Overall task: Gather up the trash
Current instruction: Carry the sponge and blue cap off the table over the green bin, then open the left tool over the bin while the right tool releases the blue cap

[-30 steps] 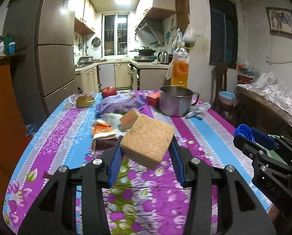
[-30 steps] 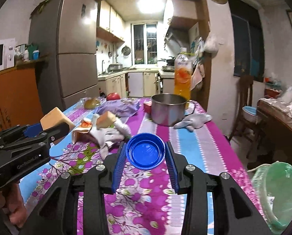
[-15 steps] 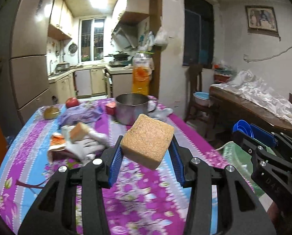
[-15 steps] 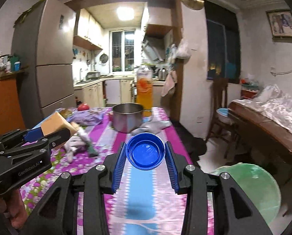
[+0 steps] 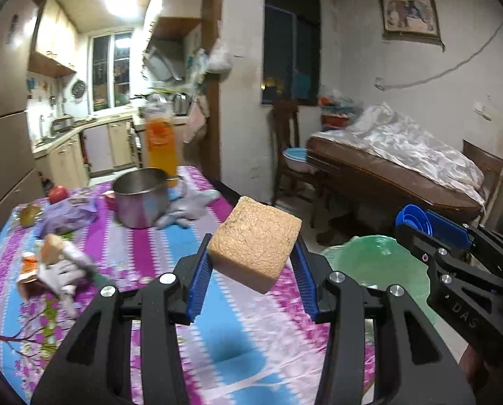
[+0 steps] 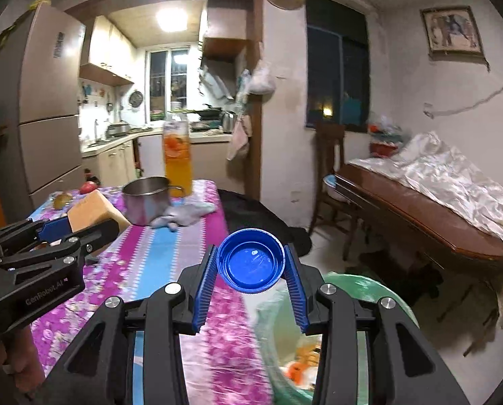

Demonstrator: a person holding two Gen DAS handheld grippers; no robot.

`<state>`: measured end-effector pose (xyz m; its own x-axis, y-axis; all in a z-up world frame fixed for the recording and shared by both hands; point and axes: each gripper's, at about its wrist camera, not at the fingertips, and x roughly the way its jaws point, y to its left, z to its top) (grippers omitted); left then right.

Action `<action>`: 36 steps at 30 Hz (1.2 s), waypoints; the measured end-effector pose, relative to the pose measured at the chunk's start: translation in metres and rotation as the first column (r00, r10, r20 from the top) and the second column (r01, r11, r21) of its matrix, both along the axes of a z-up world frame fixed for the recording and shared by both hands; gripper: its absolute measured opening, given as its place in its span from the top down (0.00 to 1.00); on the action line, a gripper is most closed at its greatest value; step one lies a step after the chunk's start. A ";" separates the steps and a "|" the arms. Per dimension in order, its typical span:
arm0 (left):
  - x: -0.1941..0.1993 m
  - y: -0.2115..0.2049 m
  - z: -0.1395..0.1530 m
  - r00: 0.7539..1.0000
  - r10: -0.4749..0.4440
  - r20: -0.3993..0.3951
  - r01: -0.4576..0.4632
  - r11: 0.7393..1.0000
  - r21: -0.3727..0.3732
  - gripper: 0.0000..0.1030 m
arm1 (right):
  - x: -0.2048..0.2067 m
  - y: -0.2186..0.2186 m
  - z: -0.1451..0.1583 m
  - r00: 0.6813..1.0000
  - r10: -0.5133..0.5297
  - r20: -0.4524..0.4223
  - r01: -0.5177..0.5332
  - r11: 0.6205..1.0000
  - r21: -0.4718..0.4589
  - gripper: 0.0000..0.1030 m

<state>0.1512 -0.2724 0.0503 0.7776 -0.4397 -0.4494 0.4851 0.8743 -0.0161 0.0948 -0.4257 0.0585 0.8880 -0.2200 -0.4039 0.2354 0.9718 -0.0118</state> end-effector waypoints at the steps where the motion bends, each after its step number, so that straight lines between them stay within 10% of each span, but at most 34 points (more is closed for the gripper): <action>1: 0.001 -0.009 -0.001 1.000 -0.014 -0.008 0.014 1.000 0.004 0.58 | -0.002 -0.011 -0.001 1.000 -0.016 -0.010 0.016 1.000 -0.001 0.61; 21: 0.020 -0.171 -0.065 0.939 -0.212 -0.270 0.248 0.963 0.106 0.58 | 0.029 -0.187 -0.066 0.934 -0.056 -0.353 0.110 0.985 0.134 0.61; 36: 0.050 -0.174 -0.095 0.921 -0.135 -0.365 0.203 0.967 0.156 0.58 | 0.051 -0.220 -0.100 0.857 -0.024 -0.515 0.110 0.984 0.137 0.61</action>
